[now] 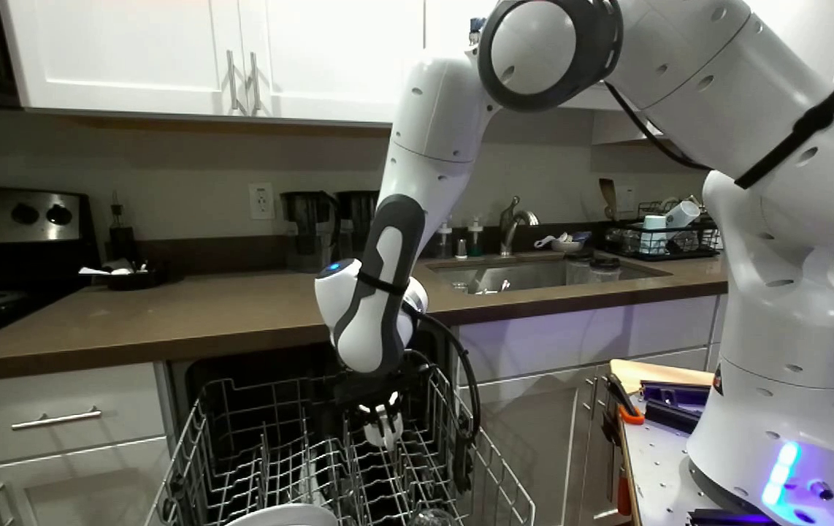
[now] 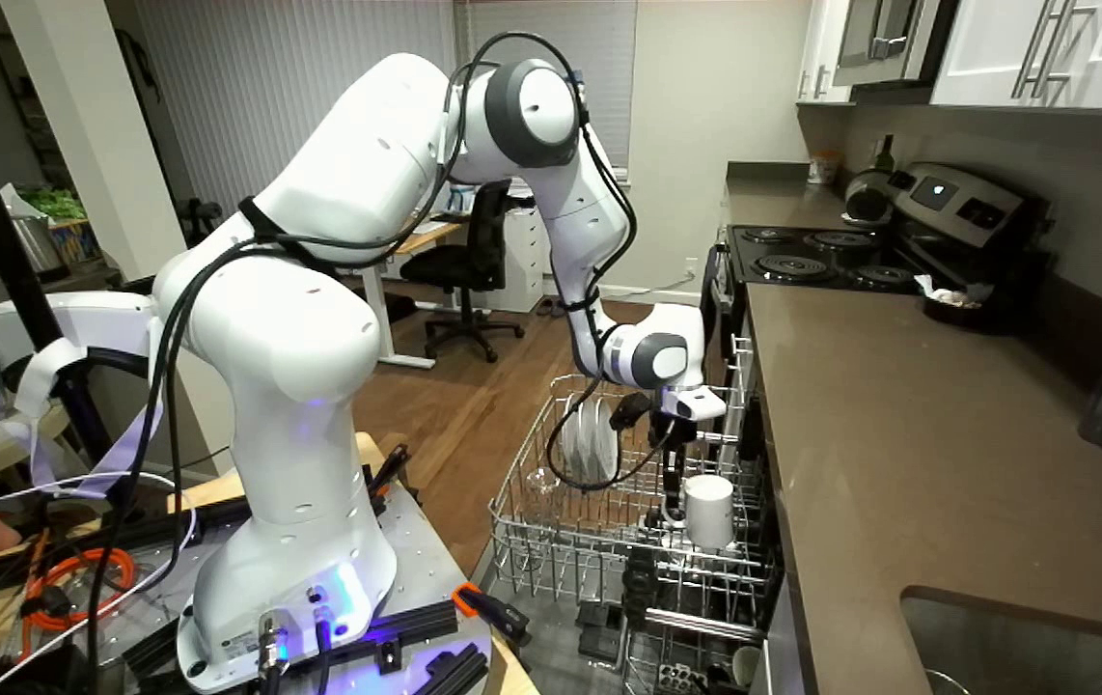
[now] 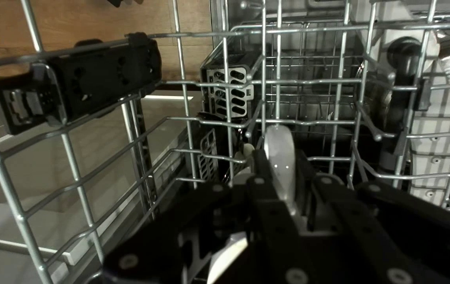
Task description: Move the cups to the back left corner of the dishwater
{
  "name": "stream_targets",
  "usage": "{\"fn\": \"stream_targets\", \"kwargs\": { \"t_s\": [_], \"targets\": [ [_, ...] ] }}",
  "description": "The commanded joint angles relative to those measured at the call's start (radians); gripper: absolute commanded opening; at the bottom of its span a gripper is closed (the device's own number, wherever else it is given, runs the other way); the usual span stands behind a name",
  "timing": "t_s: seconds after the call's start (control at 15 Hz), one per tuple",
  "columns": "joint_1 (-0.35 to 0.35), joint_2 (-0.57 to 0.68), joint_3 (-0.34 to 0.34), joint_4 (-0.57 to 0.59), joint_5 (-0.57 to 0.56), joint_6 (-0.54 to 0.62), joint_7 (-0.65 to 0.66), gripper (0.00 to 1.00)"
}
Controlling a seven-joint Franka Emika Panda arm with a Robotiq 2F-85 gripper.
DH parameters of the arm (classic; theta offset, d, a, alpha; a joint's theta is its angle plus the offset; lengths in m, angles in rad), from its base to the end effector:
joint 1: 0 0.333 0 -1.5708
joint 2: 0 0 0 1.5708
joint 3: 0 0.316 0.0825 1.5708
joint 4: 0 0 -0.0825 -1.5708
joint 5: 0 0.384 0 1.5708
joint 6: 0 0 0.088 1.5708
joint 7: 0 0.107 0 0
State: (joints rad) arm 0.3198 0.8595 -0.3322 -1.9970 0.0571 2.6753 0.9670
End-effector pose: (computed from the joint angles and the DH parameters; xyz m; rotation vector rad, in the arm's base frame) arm 0.5613 -0.0226 0.0357 2.5598 -1.3017 -0.0146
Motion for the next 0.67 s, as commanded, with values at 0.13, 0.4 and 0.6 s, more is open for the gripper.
{"fn": "stream_targets", "kwargs": {
  "t_s": [0.13, 0.4, 0.6],
  "targets": [
    [0.026, -0.106, 0.0, -0.077, -0.047, -0.039, 0.02, 0.1],
    [0.007, -0.073, 0.02, -0.051, -0.053, -0.014, 0.017, 0.18],
    [0.008, -0.089, 0.022, -0.067, -0.057, -0.016, 0.017, 0.18]
  ]
}}
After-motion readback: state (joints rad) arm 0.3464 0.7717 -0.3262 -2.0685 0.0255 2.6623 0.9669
